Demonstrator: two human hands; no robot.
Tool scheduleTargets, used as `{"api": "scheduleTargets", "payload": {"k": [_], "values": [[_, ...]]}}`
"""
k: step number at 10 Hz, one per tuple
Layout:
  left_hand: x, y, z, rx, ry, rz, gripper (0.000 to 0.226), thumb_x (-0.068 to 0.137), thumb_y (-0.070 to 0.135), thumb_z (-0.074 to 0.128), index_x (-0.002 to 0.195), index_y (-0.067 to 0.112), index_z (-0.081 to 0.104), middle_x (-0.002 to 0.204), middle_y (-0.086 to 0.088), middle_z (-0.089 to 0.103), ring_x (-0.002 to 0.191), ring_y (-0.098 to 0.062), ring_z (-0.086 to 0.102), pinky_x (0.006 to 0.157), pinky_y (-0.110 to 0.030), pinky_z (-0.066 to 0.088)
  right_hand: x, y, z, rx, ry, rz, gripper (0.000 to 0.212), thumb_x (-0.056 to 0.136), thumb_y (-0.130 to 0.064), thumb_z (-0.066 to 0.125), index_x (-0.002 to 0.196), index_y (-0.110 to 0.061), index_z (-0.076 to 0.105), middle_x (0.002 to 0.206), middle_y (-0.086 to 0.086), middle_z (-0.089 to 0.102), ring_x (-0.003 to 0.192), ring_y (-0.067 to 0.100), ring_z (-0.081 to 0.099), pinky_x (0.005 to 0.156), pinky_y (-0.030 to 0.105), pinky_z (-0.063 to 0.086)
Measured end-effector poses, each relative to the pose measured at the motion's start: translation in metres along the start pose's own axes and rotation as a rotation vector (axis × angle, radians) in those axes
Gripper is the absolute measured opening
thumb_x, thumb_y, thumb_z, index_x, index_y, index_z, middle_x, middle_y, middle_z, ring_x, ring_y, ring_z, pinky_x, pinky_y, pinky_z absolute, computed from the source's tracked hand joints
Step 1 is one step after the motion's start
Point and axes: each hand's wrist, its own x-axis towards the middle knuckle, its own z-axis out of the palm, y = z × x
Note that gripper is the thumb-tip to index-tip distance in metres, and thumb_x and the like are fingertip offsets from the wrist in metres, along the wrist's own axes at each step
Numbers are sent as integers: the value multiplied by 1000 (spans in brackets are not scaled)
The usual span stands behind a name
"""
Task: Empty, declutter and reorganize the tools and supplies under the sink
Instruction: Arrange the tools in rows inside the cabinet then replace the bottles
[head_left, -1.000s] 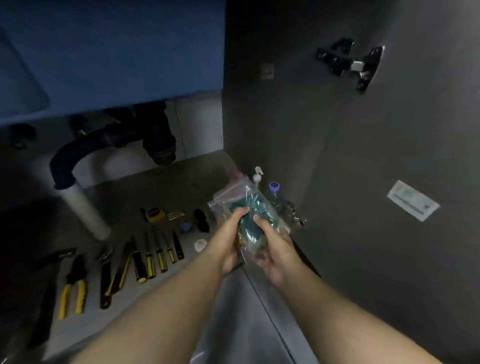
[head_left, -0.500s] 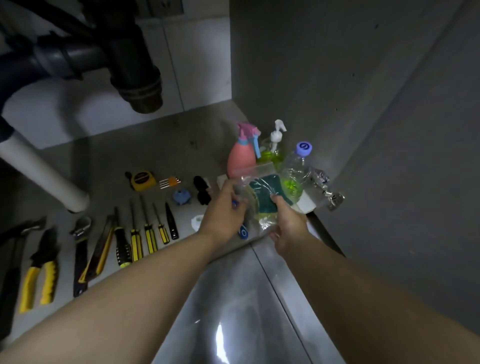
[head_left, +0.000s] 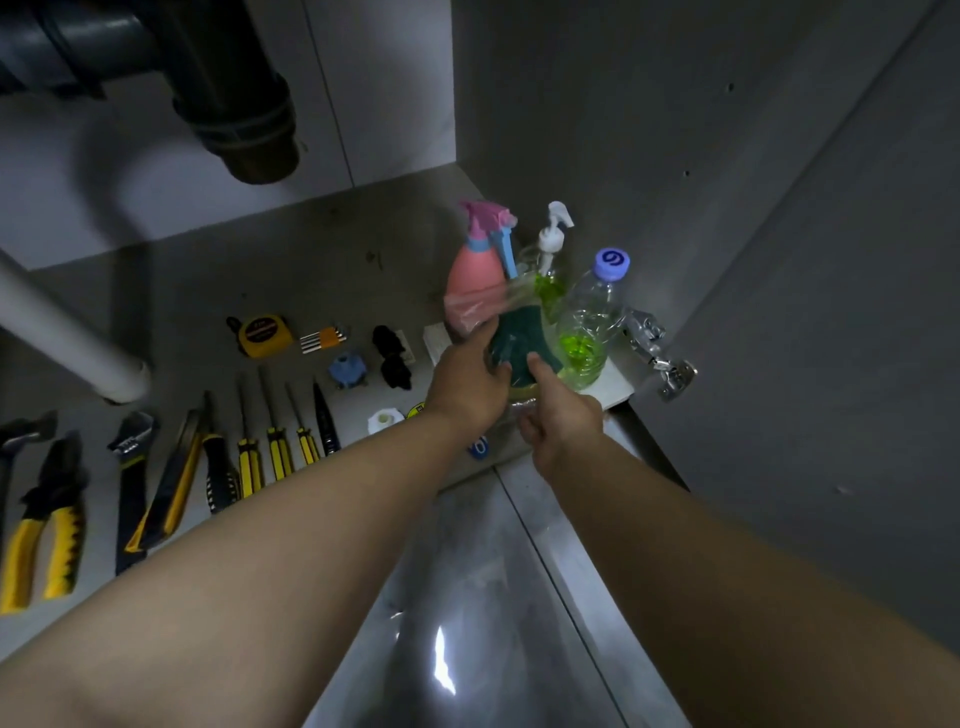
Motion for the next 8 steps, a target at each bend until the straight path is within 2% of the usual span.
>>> {"api": "scheduleTargets", "payload": {"k": [1, 2, 3, 4, 5, 6, 7, 8], "values": [[5, -1, -1, -23, -6, -3, 59, 100, 11, 54, 154, 31, 40, 142, -4, 60, 128, -23, 58, 108, -36, 48, 2, -7, 4, -29, -19, 8, 50, 74, -45, 85, 105, -10, 68, 88, 6, 69, 70, 18, 62, 80, 35, 58], [14, -1, -4, -21, -1, -3, 54, 99, 13, 52, 150, 29, 45, 140, -6, 62, 123, -28, 61, 105, -42, 50, 1, -15, 10, -73, -69, 55, 52, 78, -48, 82, 111, -11, 67, 73, 2, 60, 50, 10, 52, 60, 26, 51], [19, 1, -6, 22, 8, -6, 52, 99, 16, 51, 149, 30, 47, 137, -5, 64, 120, -27, 62, 103, -42, 51, -1, -19, 13, -60, -118, 75, 51, 78, -49, 82, 112, -14, 67, 93, 5, 71, 63, 13, 64, 55, 24, 53], [19, 4, -7, -18, 12, -13, 45, 100, 18, 51, 143, 32, 53, 130, -3, 67, 116, -25, 63, 103, -42, 51, -7, -20, 8, -30, -168, 76, 53, 77, -52, 82, 113, -16, 68, 93, 2, 72, 68, 11, 65, 59, 25, 56], [12, 5, -7, -22, 20, -43, 52, 99, 17, 53, 148, 30, 49, 138, -3, 63, 123, -25, 59, 107, -37, 48, -12, -19, -5, -55, -184, 87, 75, 72, -60, 81, 129, -16, 60, 77, -4, 50, 63, 9, 49, 69, 30, 51], [2, 11, -13, 15, 26, -49, 51, 99, 19, 54, 149, 31, 49, 137, -5, 64, 123, -27, 59, 103, -28, 46, -25, -22, -17, -114, -130, 75, 81, 68, -65, 81, 127, -13, 57, 84, 0, 52, 72, 12, 53, 64, 29, 47], [-17, 26, -31, 91, 40, -20, 45, 100, 22, 56, 145, 26, 54, 137, -5, 64, 124, -25, 59, 87, -17, 38, -55, -34, -33, -173, -115, 83, 72, 74, -68, 74, 120, -16, 55, 96, 3, 57, 78, 15, 58, 64, 28, 47], [-40, 40, -49, 65, 48, -20, 37, 100, 22, 57, 136, 22, 63, 130, -4, 69, 112, -22, 64, 80, -15, 37, -85, -44, -46, -227, -172, 83, 57, 82, -65, 69, 112, -17, 58, 93, 2, 58, 69, 12, 57, 57, 25, 44]]}}
